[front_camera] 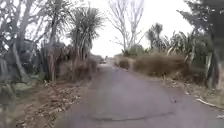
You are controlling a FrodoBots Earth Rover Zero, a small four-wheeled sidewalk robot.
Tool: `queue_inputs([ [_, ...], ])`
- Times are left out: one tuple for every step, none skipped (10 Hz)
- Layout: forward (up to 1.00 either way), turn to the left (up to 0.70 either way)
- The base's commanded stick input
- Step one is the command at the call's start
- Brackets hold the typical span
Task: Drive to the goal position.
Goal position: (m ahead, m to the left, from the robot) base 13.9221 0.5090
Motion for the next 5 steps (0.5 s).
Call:
queue_inputs([
  [1.0, 0.0],
  [1.0, 0.0],
  [1.0, 0.0],
  [1.0, 0.0],
  [1.0, 0.0],
])
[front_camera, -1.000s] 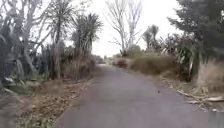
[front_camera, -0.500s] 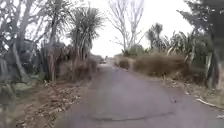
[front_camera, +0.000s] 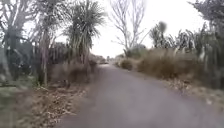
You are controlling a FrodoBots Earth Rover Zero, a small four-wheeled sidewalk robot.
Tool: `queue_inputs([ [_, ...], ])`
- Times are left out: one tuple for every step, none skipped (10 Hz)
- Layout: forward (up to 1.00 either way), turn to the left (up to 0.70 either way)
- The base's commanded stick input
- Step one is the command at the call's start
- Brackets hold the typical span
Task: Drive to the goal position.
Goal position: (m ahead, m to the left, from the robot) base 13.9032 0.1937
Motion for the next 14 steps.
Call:
queue_inputs([
  [1.0, 0.0],
  [1.0, 0.0],
  [1.0, 0.0],
  [1.0, 0.0],
  [1.0, 0.0],
  [1.0, 0.0],
  [1.0, 0.0],
  [1.0, 0.0],
  [1.0, 0.0],
  [1.0, 0.0],
  [1.0, 0.0],
  [1.0, 0.0],
  [0.99, 0.0],
  [0.98, 0.0],
])
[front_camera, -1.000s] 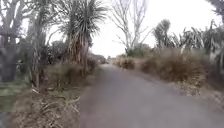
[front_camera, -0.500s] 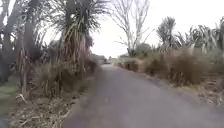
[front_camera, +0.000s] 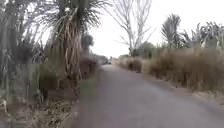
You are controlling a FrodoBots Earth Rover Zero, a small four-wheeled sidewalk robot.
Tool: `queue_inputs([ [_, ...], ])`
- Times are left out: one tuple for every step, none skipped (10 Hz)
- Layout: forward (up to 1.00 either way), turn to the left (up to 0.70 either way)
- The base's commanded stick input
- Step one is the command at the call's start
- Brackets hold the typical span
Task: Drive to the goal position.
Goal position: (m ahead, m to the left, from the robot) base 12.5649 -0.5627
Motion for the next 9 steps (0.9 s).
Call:
queue_inputs([
  [0.96, 0.0],
  [0.95, -0.38],
  [0.95, -0.38],
  [0.95, -0.38],
  [0.95, -0.33],
  [0.95, -0.25],
  [0.95, -0.16],
  [0.95, 0.0],
  [0.95, 0.0],
])
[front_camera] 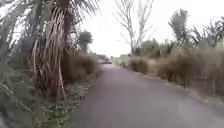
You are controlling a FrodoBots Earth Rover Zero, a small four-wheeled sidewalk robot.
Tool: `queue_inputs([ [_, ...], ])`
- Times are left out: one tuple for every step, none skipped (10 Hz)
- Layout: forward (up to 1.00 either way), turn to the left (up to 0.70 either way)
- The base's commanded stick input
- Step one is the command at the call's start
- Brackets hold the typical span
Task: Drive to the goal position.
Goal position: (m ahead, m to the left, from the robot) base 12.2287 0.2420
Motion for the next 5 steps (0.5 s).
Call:
queue_inputs([
  [0.95, 0.0],
  [0.95, 0.0],
  [0.95, 0.0],
  [0.95, 0.0],
  [0.95, 0.0],
])
